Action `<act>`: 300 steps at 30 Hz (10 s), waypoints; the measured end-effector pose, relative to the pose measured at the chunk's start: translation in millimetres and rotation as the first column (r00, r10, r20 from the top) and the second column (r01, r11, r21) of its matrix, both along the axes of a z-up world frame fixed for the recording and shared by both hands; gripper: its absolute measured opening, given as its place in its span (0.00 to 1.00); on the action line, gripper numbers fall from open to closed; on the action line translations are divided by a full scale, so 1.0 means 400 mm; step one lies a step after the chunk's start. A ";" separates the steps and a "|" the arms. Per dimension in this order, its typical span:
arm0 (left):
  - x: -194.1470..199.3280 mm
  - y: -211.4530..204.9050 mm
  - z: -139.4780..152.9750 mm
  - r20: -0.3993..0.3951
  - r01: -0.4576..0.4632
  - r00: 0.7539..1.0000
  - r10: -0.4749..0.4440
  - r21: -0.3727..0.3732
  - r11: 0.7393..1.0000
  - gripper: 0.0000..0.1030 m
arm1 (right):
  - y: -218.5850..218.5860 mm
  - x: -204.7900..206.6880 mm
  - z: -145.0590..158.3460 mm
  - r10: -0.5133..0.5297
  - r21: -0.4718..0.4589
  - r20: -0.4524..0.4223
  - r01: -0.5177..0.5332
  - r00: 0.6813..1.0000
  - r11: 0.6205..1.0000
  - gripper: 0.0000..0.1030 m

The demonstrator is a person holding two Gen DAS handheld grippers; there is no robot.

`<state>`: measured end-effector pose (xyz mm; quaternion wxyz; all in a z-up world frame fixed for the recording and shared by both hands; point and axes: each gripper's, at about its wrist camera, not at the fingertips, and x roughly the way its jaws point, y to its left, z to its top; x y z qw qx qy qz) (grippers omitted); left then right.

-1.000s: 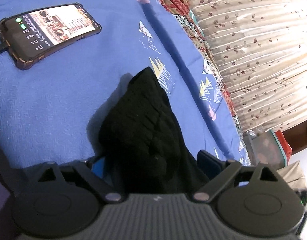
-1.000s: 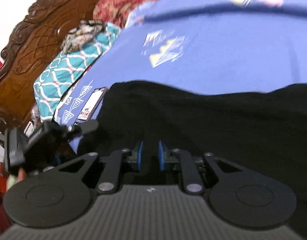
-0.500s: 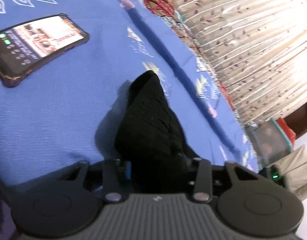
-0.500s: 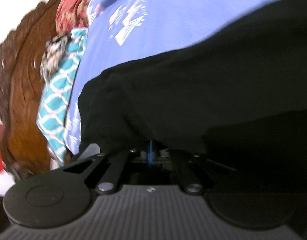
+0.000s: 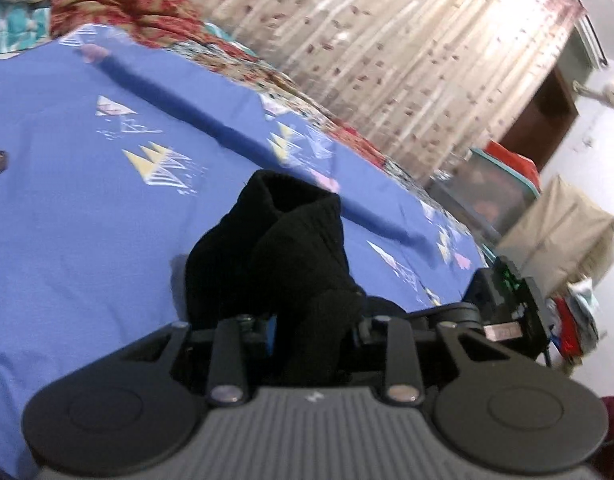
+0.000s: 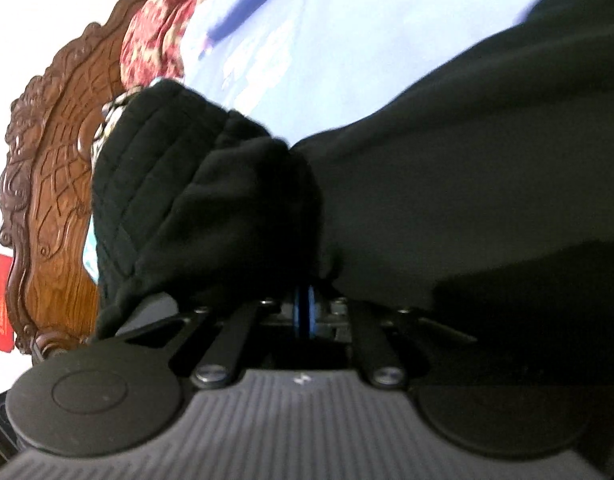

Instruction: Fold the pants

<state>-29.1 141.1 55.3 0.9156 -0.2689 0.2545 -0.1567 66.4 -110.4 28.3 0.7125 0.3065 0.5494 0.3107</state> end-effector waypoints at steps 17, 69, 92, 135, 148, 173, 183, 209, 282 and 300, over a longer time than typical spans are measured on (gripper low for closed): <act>-0.062 -0.206 -0.022 0.012 0.157 0.984 -0.176 0.400 0.903 0.43 | -0.155 -0.010 0.050 -0.231 0.183 -0.014 0.229 0.973 0.956 0.85; -0.052 -0.109 -0.067 -0.173 0.174 0.970 -0.171 0.004 0.985 0.54 | -0.210 0.029 -0.032 -0.184 -0.179 0.128 0.205 0.975 0.962 0.35; -0.058 -0.076 0.024 -0.105 0.094 0.990 -0.092 0.016 0.995 0.57 | -0.258 -0.064 0.101 -0.187 -0.211 0.442 0.305 0.877 0.929 0.55; 0.003 -0.342 -0.072 -0.276 0.282 0.931 -0.241 0.121 0.952 0.51 | -0.827 -0.283 -0.022 -0.688 -0.160 0.345 0.763 0.638 0.627 0.79; -0.002 -0.344 -0.071 -0.272 0.270 0.935 -0.229 0.126 0.955 0.51 | -0.803 -0.273 -0.015 -0.643 -0.128 0.340 0.711 0.686 0.691 0.76; -0.008 -0.339 -0.071 -0.263 0.270 0.937 -0.231 0.121 0.955 0.51 | -0.823 -0.240 -0.033 -0.659 -0.062 0.363 0.723 0.659 0.688 0.70; -0.007 -0.336 -0.071 -0.263 0.269 0.937 -0.230 0.123 0.955 0.51 | -0.796 -0.271 -0.027 -0.632 -0.090 0.307 0.683 0.711 0.724 0.33; -0.023 -0.058 -0.009 -0.247 0.001 0.968 -0.046 -0.176 0.984 0.54 | -0.032 -0.125 0.163 0.181 -0.266 0.444 -0.064 0.877 0.962 0.19; -0.064 -0.119 -0.096 -0.373 0.047 0.921 -0.115 -0.187 0.981 0.13 | -0.102 -0.190 0.033 0.187 -0.145 0.320 -0.147 0.929 0.978 0.21; -0.048 -0.100 0.032 -0.295 0.064 0.953 -0.068 -0.025 0.998 0.92 | -0.442 -0.223 0.068 -0.211 -0.115 0.354 0.266 0.911 0.957 0.85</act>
